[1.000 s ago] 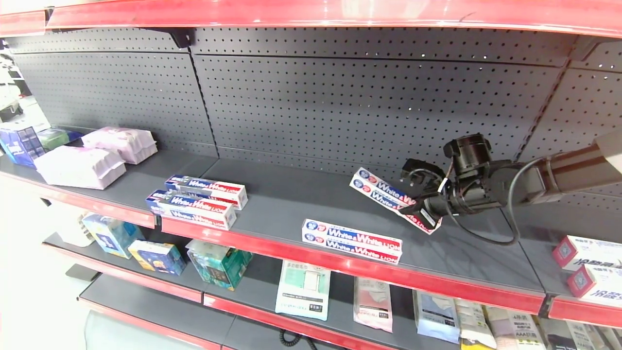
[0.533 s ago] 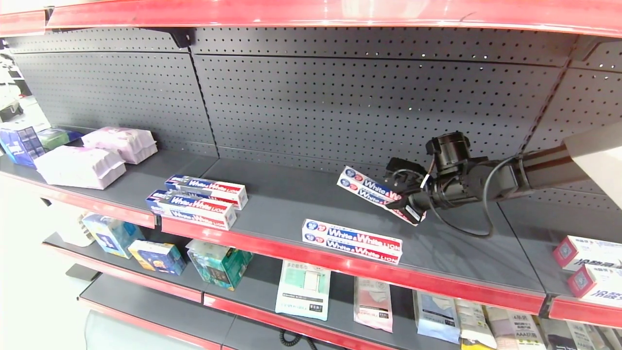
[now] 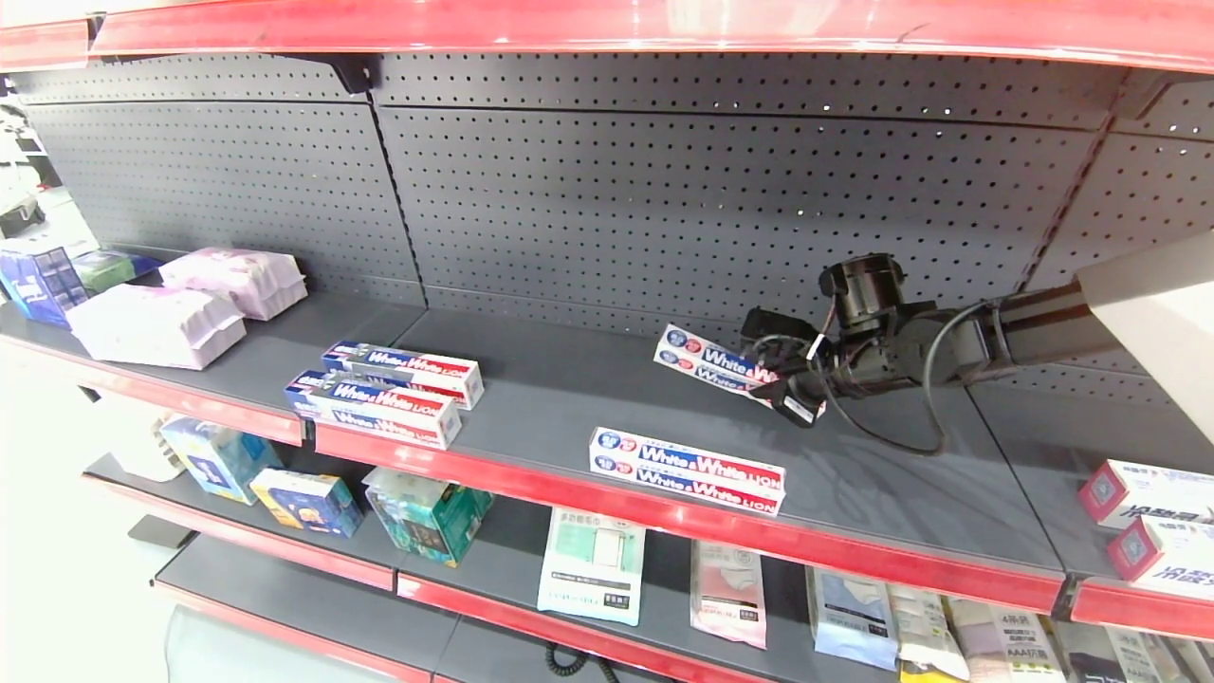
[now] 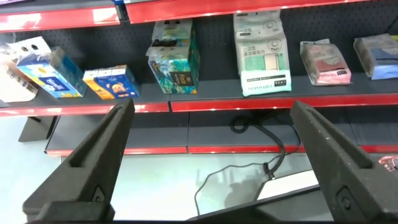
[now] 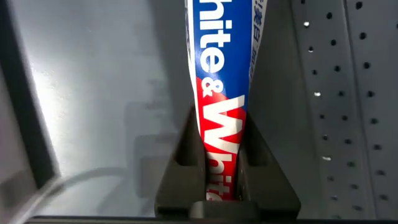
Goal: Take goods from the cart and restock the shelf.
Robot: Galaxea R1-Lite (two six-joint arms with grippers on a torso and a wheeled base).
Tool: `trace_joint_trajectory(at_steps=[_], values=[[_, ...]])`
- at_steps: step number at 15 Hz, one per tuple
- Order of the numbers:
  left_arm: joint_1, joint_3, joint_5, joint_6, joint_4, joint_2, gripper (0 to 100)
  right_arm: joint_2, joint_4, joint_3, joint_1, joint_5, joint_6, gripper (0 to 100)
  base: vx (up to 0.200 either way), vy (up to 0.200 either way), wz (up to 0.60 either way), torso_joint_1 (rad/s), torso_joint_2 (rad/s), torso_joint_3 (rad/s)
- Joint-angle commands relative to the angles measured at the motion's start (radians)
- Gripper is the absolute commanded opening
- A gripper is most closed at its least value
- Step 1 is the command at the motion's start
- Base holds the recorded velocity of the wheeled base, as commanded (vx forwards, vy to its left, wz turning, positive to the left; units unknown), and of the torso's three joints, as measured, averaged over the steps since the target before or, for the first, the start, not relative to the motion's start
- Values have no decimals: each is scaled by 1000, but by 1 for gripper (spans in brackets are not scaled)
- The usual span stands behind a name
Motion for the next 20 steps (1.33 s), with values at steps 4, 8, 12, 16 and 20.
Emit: trace_joint_trajectory(at_steps=[4, 8, 12, 16, 20], values=[[0, -1, 2, 0, 0, 3, 100, 3, 0, -2, -5, -37, -62, 0, 0, 0, 0, 0, 0, 0], [0, -1, 2, 0, 0, 3, 100, -5, 0, 44, 1, -43, -67, 0, 0, 0, 0, 0, 0, 0], [0, -1, 2, 0, 0, 3, 100, -6, 1, 62, 2, -42, -96, 0, 0, 0, 0, 0, 0, 0], [0, -1, 2, 0, 0, 8, 100, -5, 1, 64, 4, -40, -102, 0, 0, 0, 0, 0, 0, 0], [2, -1, 2, 0, 0, 8, 100, -2, -8, 50, -2, -37, -93, 100, 0, 0, 0, 0, 0, 0]])
